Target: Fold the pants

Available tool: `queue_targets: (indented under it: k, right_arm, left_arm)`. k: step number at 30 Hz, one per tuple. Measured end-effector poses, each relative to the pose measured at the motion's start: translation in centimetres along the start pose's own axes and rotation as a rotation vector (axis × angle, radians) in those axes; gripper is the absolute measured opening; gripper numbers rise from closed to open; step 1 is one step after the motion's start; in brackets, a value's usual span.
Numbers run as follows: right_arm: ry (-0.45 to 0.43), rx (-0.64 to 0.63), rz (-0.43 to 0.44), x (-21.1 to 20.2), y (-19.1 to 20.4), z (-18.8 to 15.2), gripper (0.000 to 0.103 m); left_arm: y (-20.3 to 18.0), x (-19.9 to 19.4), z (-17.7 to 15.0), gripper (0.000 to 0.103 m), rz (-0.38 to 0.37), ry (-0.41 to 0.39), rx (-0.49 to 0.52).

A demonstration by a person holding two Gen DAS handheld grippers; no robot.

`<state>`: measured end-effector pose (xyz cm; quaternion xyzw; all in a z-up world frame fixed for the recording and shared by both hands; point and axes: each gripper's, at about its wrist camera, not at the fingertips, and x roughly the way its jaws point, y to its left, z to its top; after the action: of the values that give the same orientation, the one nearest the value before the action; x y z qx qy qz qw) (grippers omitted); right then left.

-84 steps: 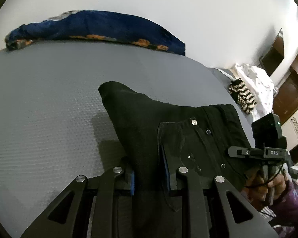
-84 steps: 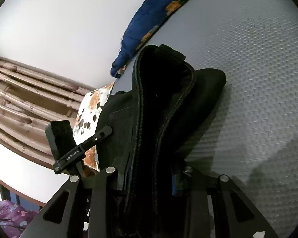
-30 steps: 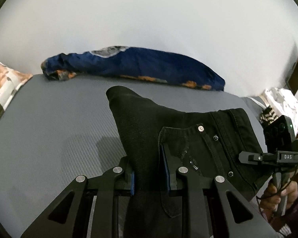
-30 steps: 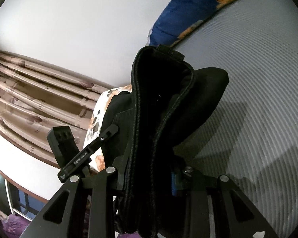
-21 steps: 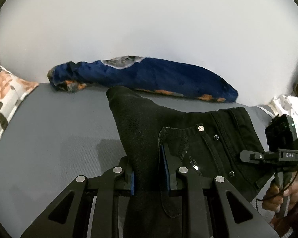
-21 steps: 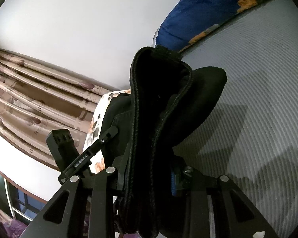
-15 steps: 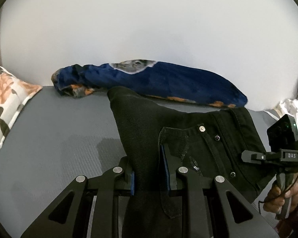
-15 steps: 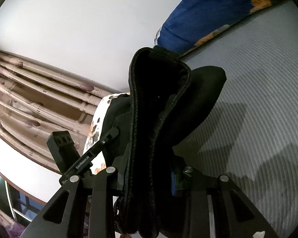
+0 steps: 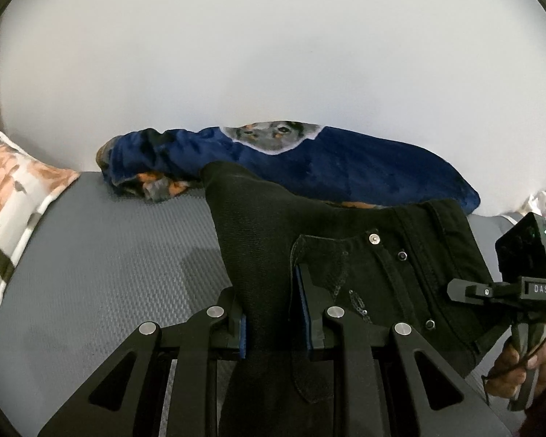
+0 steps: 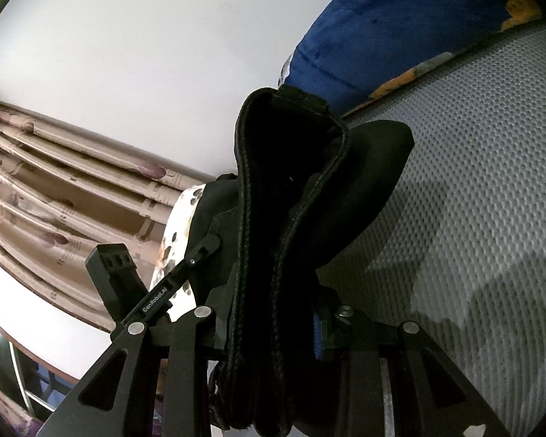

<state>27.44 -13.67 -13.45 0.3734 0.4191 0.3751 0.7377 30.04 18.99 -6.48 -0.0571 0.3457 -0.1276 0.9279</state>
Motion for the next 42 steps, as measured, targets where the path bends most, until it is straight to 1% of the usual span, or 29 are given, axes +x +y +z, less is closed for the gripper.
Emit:
queue_targets:
  k: [10,22,42]
  right_arm:
    - [-0.013,0.031,-0.004,1.2,-0.8,0.9,0.028]
    - [-0.014,0.056,-0.014,2.6,-1.8,1.7,0.029]
    - [-0.023,0.063,-0.030,1.8,-2.4,2.6,0.028]
  left_arm:
    - [0.8,2.5,0.3,0.022,0.010,0.014,0.008]
    - [1.3,4.5,0.1,0.022,0.013,0.033,0.018]
    - [1.7,6.7,-0.4,0.023,0.028,0.046,0.026]
